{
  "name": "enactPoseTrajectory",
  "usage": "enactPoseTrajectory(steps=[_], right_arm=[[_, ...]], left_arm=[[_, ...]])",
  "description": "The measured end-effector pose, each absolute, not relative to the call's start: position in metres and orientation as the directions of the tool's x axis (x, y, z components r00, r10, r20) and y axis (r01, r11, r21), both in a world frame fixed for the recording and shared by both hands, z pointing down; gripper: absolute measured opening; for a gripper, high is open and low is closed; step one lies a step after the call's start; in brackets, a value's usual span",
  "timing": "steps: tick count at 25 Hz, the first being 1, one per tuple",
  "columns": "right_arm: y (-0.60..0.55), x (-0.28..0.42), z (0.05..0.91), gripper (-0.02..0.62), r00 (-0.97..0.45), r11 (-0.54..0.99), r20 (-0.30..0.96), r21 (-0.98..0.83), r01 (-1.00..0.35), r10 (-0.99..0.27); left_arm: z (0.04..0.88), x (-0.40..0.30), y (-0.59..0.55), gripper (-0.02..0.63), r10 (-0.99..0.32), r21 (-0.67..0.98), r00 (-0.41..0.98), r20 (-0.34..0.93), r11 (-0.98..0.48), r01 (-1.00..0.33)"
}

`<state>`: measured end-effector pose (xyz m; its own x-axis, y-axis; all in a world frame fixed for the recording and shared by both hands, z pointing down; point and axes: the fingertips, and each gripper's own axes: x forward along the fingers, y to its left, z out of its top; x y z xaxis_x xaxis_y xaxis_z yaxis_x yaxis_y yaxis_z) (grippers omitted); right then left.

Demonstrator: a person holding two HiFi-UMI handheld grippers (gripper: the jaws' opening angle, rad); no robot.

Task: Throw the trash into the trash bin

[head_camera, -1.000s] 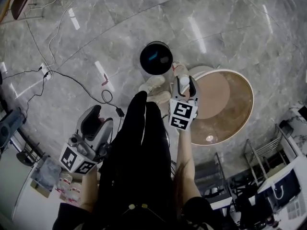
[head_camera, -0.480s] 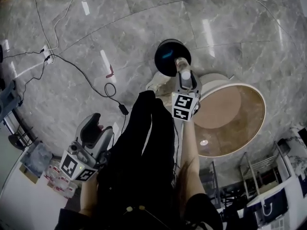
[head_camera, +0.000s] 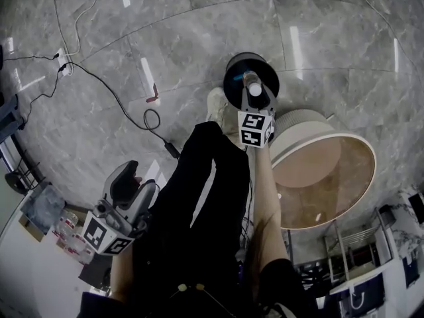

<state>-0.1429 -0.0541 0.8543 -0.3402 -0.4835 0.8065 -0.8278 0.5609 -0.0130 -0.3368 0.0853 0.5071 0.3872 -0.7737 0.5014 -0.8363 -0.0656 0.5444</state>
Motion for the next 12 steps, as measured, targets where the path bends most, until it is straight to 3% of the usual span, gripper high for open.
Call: enactPoseTrajectory(steps=[12], right_arm=[[-0.066,-0.175,0.957,0.203,-0.379,0.688,0.84,-0.01,-0.725,-0.387]], left_arm=[[0.553,-0.354,0.076,0.221,-0.79,0.539,0.33,0.516,0.0,-0.842]])
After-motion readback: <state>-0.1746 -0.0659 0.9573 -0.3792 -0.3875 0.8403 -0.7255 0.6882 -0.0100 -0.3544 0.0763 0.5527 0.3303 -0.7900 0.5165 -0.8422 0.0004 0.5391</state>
